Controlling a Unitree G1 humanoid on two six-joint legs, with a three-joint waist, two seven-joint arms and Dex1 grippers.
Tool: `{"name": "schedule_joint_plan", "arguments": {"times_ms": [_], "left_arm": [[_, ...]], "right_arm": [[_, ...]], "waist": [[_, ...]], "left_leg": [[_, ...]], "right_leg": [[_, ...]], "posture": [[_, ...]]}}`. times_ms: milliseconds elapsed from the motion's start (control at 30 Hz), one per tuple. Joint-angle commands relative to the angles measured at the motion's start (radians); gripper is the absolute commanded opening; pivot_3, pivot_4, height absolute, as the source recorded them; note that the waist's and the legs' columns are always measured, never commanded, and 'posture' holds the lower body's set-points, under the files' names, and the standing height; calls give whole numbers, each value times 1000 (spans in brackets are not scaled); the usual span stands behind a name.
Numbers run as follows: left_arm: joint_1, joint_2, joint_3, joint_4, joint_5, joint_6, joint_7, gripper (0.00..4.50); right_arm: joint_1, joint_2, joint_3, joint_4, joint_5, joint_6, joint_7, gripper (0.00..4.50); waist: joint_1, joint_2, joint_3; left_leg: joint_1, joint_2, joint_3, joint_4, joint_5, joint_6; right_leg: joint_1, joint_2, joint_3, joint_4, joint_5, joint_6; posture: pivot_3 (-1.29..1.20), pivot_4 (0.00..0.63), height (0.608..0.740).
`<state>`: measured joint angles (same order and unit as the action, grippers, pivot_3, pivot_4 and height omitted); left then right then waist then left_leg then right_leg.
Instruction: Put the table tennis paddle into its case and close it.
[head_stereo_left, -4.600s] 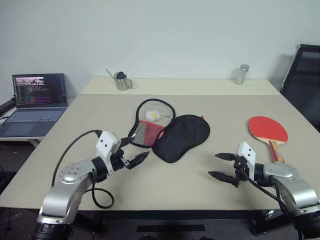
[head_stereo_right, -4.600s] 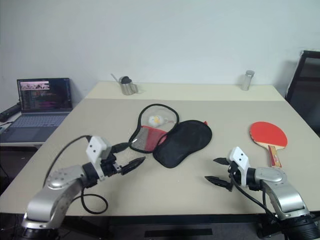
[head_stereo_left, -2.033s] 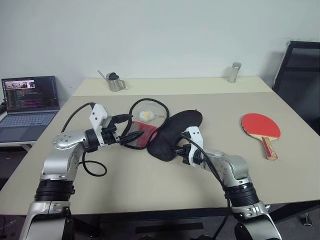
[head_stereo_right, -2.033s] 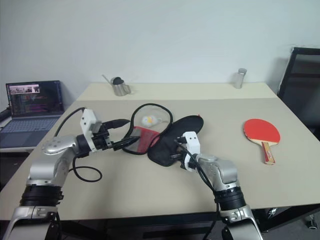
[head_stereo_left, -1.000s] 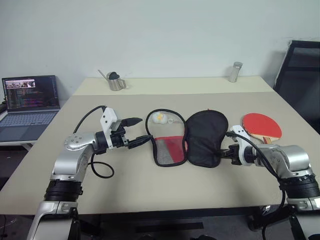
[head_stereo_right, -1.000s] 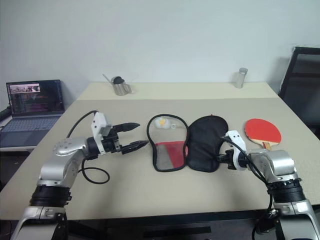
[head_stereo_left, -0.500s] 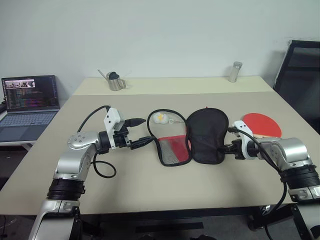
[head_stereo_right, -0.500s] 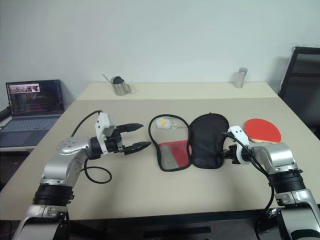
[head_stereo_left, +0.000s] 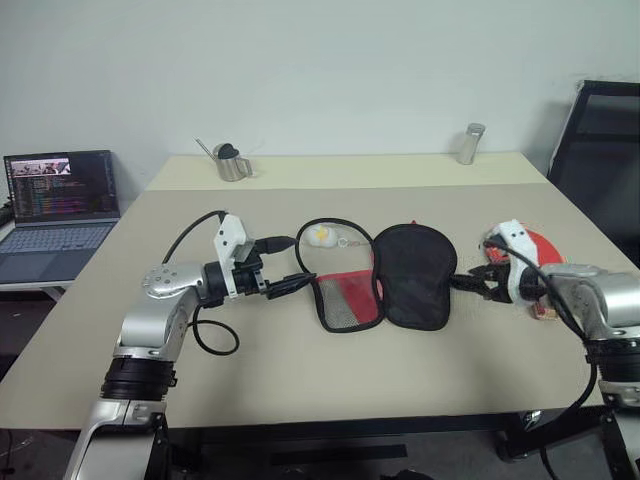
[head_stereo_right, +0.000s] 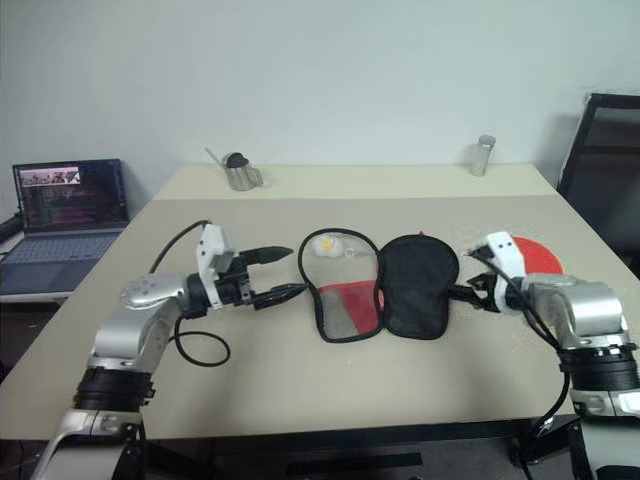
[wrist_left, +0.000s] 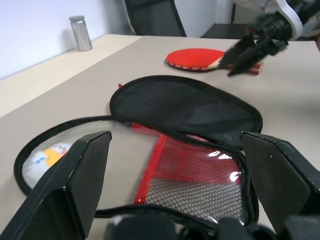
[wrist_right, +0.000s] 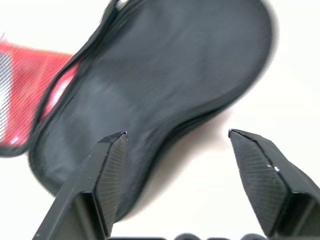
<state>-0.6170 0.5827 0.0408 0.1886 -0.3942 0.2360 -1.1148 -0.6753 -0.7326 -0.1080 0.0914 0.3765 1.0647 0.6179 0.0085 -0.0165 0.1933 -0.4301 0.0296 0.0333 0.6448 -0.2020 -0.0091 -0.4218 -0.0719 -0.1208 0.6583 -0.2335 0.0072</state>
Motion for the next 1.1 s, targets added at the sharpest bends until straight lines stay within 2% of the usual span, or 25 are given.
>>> {"name": "schedule_joint_plan", "arguments": {"times_ms": [33,200,367,567,833,967,1100], "left_arm": [[-54,-9,-9,-26,-11,-5,-15,4500],[-87,-29,-23,-2,-1,-15,-25,4500],[-93,-33,-27,6,2,-20,-27,4500],[-88,-30,-23,8,5,-23,-26,4500],[-81,-28,-20,6,11,-26,-18,4500],[-75,-27,-18,0,12,-26,-15,4500],[-70,-25,-20,-4,14,-26,-14,4500]], "right_arm": [[3,-33,-51,52,-65,-86,-74,4455],[5,-14,-100,200,-140,-195,-203,4455],[27,9,-132,288,-158,-214,-274,4455],[28,41,-137,370,-160,-233,-288,4455],[-49,50,-108,568,-183,-340,-264,4455],[-85,46,-85,659,-205,-398,-240,3604],[-109,47,-51,712,-233,-442,-216,2236]], "waist": [[1,0,0],[1,0,0],[-3,0,0],[-7,0,0],[-10,0,0],[-10,-1,0],[-10,-2,-1]], "left_leg": [[0,0,0,0,0,0],[0,-1,1,0,0,0],[0,-1,2,0,0,0],[1,-1,2,0,0,0],[2,-1,2,1,0,0],[3,-1,3,1,0,0],[3,-1,3,1,0,0]], "right_leg": [[0,0,0,0,0,0],[0,0,0,0,0,0],[0,0,1,0,0,0],[0,0,1,1,0,0],[1,0,2,1,0,0],[2,1,2,2,0,1],[2,1,3,1,0,1]], "posture": [[0,150,740],[0,150,740],[0,150,740],[0,150,740],[0,150,740],[0,150,740],[0,150,740]]}}
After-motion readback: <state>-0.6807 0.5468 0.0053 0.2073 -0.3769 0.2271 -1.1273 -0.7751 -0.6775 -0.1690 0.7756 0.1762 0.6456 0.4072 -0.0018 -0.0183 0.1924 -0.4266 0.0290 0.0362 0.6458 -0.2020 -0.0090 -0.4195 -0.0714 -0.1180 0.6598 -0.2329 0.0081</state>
